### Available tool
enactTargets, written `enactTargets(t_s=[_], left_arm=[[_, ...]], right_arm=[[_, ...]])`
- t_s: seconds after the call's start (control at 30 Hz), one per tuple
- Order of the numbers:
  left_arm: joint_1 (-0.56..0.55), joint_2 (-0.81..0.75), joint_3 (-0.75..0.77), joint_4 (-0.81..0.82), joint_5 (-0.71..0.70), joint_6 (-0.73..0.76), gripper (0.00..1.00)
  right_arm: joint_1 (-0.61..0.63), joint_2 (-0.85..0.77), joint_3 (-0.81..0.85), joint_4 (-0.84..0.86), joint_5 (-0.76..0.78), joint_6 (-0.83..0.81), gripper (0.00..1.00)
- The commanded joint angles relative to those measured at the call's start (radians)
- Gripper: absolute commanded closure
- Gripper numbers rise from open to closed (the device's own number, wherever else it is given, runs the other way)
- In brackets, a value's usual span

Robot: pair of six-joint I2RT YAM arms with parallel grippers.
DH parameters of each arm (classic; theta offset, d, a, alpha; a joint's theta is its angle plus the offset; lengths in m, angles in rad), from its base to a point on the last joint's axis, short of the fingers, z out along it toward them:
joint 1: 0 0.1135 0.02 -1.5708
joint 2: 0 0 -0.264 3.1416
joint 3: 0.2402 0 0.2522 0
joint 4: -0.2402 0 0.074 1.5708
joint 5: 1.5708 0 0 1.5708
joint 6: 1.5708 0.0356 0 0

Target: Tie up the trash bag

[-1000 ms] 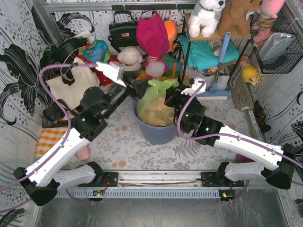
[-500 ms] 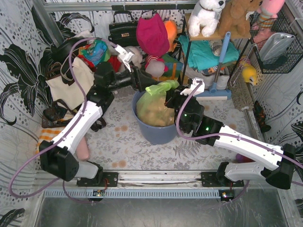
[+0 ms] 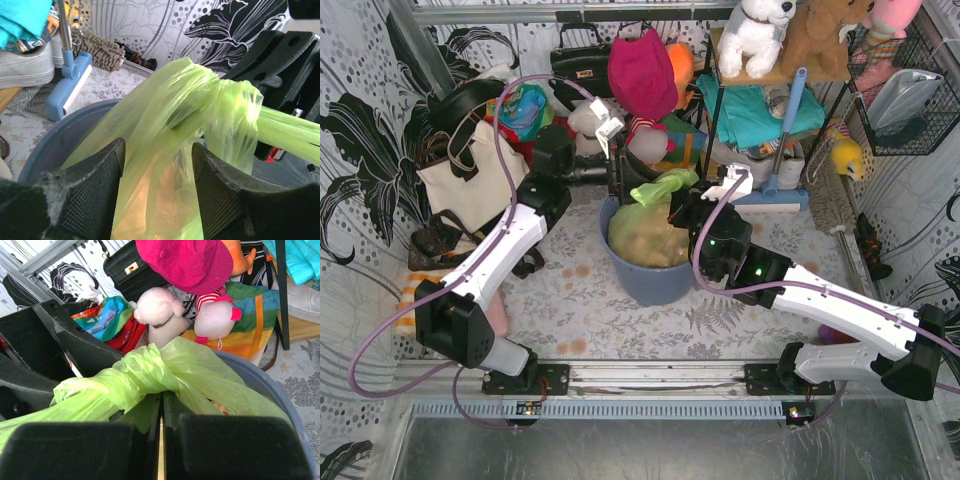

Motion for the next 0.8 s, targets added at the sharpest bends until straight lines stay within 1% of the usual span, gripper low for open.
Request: enactTargets(t_s=[0.0, 0.13, 0.27, 0.4, 0.53, 0.63, 0.77], left_arm=[[-0.021, 0.027, 0.048, 0.021, 0.038, 0.03, 0.4], [-0.023, 0.034, 0.062, 0.011, 0.041, 0.03, 0.69], [-0.023, 0.013, 0.064, -0.011, 0.045, 0.047, 0.9], [-0.023, -0.041, 0.039, -0.046, 0.019, 0.078, 0.95], [-0.023, -0.094, 0.009, -0.103, -0.008, 0.112, 0.96], [-0.022, -0.135, -0.028, -0.104, -0.009, 0.118, 0.96], [-0.023, -0.153, -0.025, -0.152, -0.011, 0.142, 0.96]], right_arm=[[-0.008, -0.004, 0.029, 0.018, -0.007, 0.028, 1.0], [-0.01, 0.002, 0.024, 0.026, -0.014, 0.036, 1.0], [-0.012, 0.011, 0.021, 0.038, -0.025, 0.04, 1.0], [-0.014, 0.017, 0.012, 0.06, -0.038, 0.042, 1.0], [-0.016, 0.027, 0.006, 0.079, -0.048, 0.049, 1.0], [-0.017, 0.037, 0.002, 0.097, -0.059, 0.055, 1.0], [-0.02, 0.049, -0.01, 0.141, -0.075, 0.054, 1.0]])
